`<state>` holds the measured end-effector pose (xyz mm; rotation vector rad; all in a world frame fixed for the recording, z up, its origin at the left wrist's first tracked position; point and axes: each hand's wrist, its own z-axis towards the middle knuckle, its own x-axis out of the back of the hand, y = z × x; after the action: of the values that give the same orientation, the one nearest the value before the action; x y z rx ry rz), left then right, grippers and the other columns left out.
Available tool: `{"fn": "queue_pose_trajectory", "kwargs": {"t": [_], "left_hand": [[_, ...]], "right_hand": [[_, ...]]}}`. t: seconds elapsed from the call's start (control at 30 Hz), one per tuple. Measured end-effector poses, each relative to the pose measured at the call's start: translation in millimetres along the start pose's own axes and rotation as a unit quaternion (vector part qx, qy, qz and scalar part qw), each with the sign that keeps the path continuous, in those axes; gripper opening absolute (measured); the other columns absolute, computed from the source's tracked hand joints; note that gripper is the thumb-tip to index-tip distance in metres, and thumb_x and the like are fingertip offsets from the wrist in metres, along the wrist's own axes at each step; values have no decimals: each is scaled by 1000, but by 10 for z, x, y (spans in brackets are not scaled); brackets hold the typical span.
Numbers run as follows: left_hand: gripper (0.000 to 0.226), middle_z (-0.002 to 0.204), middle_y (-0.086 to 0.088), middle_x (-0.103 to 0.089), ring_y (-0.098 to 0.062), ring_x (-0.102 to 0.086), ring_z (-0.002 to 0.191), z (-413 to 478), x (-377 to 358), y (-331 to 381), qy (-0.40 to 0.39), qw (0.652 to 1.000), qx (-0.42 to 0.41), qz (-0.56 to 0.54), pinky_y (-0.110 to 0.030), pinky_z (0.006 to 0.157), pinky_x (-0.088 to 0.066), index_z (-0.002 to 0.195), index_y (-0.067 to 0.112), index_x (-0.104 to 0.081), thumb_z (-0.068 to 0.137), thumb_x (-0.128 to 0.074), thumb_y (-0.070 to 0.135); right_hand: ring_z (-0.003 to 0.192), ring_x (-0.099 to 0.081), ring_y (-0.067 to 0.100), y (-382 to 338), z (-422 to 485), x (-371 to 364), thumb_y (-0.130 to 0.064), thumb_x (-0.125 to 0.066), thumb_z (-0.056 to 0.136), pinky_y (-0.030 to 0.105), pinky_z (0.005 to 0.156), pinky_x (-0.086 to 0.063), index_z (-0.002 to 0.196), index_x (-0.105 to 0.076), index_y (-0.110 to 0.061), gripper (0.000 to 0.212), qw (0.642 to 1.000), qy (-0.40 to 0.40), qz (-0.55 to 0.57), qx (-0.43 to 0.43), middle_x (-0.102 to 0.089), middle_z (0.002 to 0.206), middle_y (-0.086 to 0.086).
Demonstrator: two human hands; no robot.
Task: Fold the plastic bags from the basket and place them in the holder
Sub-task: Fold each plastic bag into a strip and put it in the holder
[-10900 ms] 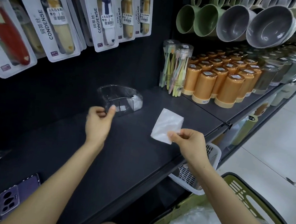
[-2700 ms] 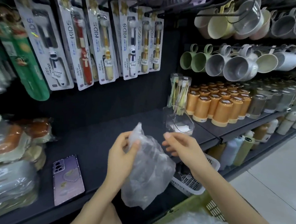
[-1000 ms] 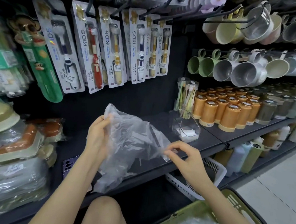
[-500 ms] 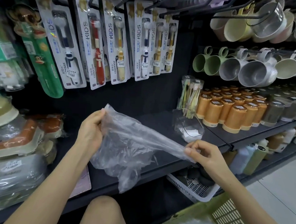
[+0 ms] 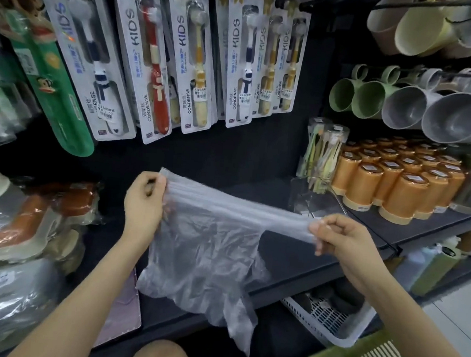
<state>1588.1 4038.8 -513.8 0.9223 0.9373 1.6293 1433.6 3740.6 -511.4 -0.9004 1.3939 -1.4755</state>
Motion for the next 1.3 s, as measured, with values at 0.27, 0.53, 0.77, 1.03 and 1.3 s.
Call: {"fn": "queue_pose_trajectory", "kwargs": {"t": [0.27,0.53,0.77,1.03,1.3], "left_hand": [[19,75,-15,-60,-28,-58,67,383,-454,-649,13,989,58,136,-40,66,-51,92,4,-55,101,-42,15],[55,119,-19,-55,-29,-60,99,478,-396,-539,-119,872,442,-174,-42,86,-53,131,8,-45,91,-61,43],[46,74,-16,-63,-22,-61,58,-233,35,-438,-218,879,382,184,-21,43,-50,94,-5,-61,95,-56,41],[36,60,-10,-63,-11,-54,41,-668,73,-321,-210,900,357,137,-16,39,-43,66,6,-58,94,-61,27],[10,70,-12,-63,-15,-54,55,-873,48,-281,-183,926,325,66,-14,46,-47,80,2,-64,89,-65,5]], "right_hand": [[90,-57,10,90,233,-435,-50,-64,84,32,76,-44,135,-46,-24,61,909,184,-361,97,-59,98,-10],[106,-57,13,512,-300,-654,-58,-64,81,21,75,-36,136,-48,-22,68,868,-78,-485,-72,-60,107,-8],[87,-60,16,702,-263,-703,-32,-68,86,26,65,-34,92,-67,-14,19,893,15,-447,-47,-66,85,-1],[67,-58,25,811,-290,-740,-22,-63,88,32,58,-37,73,-59,-2,25,899,60,-433,-21,-62,68,10],[69,-58,25,900,-294,-738,-22,-63,90,31,56,-29,76,-64,-5,22,891,88,-445,12,-63,71,7]]}}
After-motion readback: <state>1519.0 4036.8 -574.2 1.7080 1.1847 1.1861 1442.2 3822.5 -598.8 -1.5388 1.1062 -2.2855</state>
